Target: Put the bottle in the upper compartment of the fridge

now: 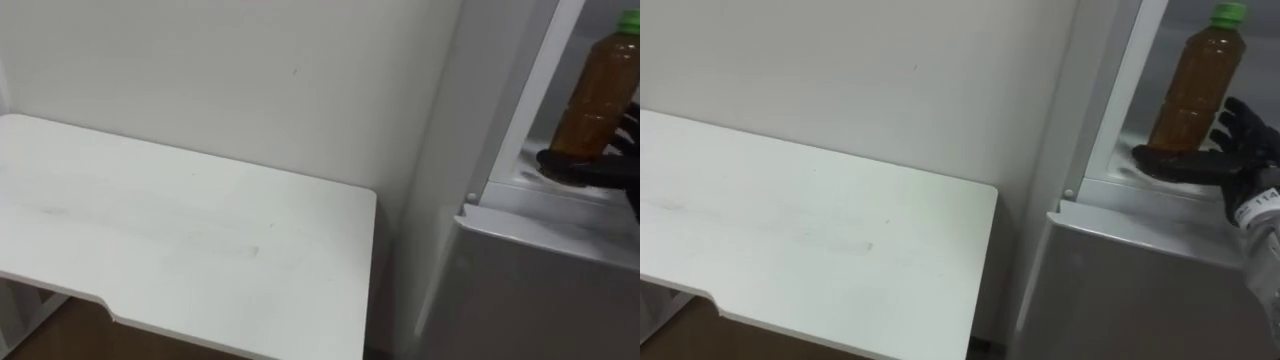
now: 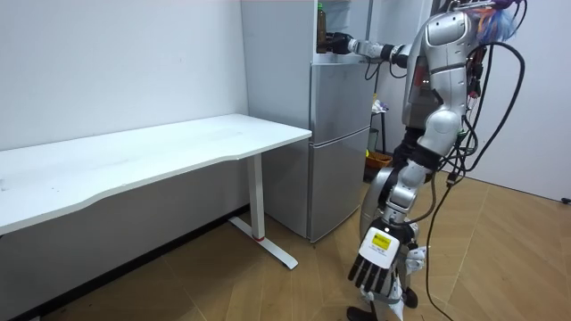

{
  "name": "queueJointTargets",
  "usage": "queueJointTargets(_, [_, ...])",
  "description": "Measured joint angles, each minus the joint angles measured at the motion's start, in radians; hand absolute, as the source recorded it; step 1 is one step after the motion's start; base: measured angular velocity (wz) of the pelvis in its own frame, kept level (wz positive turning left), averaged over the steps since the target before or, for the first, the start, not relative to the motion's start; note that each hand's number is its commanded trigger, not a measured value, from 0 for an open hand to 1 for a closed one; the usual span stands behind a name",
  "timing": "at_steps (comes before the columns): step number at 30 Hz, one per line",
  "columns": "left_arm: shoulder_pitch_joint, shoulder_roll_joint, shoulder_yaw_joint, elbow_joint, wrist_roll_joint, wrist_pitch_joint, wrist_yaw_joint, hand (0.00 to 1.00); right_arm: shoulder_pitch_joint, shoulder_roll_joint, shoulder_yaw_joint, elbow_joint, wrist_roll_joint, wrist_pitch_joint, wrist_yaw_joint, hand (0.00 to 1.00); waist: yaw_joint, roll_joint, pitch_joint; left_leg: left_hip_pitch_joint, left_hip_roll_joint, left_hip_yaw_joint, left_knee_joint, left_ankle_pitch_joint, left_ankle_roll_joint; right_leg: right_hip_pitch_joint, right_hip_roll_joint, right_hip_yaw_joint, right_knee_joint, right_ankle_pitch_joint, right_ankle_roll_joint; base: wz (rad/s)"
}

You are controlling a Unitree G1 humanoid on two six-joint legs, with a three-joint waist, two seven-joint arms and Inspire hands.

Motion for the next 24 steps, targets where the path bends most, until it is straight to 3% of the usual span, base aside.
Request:
queueJointTargets(5, [-0.015, -0.007, 0.004, 0.002, -0.004, -0.004, 0.000, 0.00, 0.018, 0.000, 0.000, -0.070, 0.001, 0.000, 0.002, 0.00, -0.003, 0.010, -0.0051, 0.010, 0.000, 0.002, -0.002, 0.000, 0.000, 0.003, 0.001, 0.007, 0.000, 0.000, 0.000, -0.01])
queueJointTargets(13, [-0.009, -0.008, 0.004, 0.010, -0.036, -0.003, -0.002, 0.00, 0.019, 0.001, 0.000, -0.143, -0.003, 0.011, -0.015, 0.00, -0.018, 0.010, -0.0017, 0.018, 0.001, 0.004, -0.004, 0.000, 0.000, 0.011, 0.001, 0.010, 0.000, 0.000, 0.000, 0.00])
queueJointTargets(20, [0.001, -0.008, -0.004, 0.012, -0.046, -0.005, -0.001, 0.00, 0.107, 0.014, -0.039, -0.301, -0.002, 0.018, -0.051, 0.00, -0.022, 0.011, -0.0009, 0.023, 0.001, 0.004, -0.006, 0.000, 0.000, 0.014, 0.001, 0.012, 0.001, 0.000, 0.000, 0.00])
queueJointTargets(24, [0.004, -0.008, -0.020, 0.017, -0.059, -0.005, 0.006, 0.00, 0.124, 0.034, -0.040, -0.353, -0.003, 0.018, -0.057, 0.00, -0.042, 0.017, 0.0055, 0.022, 0.001, 0.005, -0.006, 0.000, 0.000, 0.017, 0.001, 0.012, 0.001, 0.000, 0.000, 0.00])
